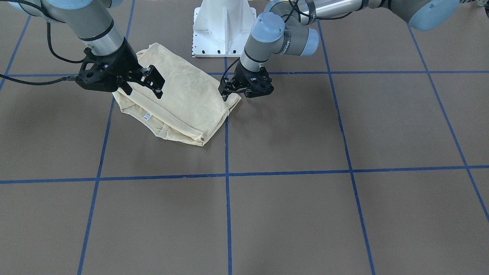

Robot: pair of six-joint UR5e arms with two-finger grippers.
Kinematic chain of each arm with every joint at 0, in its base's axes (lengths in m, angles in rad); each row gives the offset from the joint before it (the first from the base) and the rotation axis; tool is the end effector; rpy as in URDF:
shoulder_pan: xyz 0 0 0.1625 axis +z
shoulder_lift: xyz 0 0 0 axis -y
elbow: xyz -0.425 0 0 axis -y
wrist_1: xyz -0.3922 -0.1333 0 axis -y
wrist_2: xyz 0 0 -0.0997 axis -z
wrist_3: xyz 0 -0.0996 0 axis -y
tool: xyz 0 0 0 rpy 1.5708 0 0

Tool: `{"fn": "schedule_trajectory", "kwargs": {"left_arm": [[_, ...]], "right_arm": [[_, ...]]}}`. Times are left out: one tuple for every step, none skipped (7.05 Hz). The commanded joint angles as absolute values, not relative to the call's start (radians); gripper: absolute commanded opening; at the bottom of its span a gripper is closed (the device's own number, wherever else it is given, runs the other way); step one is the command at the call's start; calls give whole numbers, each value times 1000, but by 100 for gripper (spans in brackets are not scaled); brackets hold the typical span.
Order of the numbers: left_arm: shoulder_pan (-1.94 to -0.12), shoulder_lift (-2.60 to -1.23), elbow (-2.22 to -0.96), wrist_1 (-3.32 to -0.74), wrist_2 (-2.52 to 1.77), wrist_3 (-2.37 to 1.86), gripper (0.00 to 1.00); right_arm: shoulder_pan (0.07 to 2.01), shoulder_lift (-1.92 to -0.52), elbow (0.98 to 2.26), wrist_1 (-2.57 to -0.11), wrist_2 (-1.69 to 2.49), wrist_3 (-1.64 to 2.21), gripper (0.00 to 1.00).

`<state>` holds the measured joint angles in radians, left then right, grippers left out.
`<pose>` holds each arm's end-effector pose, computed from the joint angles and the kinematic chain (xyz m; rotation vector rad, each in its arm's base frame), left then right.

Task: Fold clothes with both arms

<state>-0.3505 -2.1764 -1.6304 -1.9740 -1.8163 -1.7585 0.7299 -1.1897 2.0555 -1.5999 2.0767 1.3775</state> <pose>0.6042 -0.3370 0.2290 -0.1352 1.0828 -0.3530 -0.3485 -0.4259 0.2426 -0.0616 -0.9462 0.2845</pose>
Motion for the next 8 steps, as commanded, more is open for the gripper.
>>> {"fn": "schedule_trajectory", "kwargs": {"left_arm": [[-350, -2181, -1623, -1974, -1816, -1756, 85], [-350, -2184, -1623, -1974, -1816, -1756, 78], [-350, -2186, -1621, -1974, -1818, -1756, 72], [-350, -2186, -1621, -1974, -1816, -1756, 65], [-350, -2186, -1617, -1974, -1816, -1756, 64], [-350, -2184, -1615, -1974, -1818, -1755, 64], [-350, -2186, -1615, -1974, -1816, -1753, 64], [-350, -2186, -1617, -1974, -1816, -1753, 59]], "right_arm": [[730, -1190, 2056, -1600, 2077, 1378, 100], [732, -1192, 2056, -1600, 2077, 1378, 100], [733, -1192, 2056, -1600, 2077, 1378, 100], [733, -1192, 2056, -1600, 2077, 1378, 100], [736, -1192, 2056, -1600, 2077, 1378, 100], [736, -1192, 2056, -1600, 2077, 1378, 100], [736, -1193, 2056, -1600, 2077, 1378, 100], [738, -1193, 2056, -1600, 2077, 1378, 100]]}}
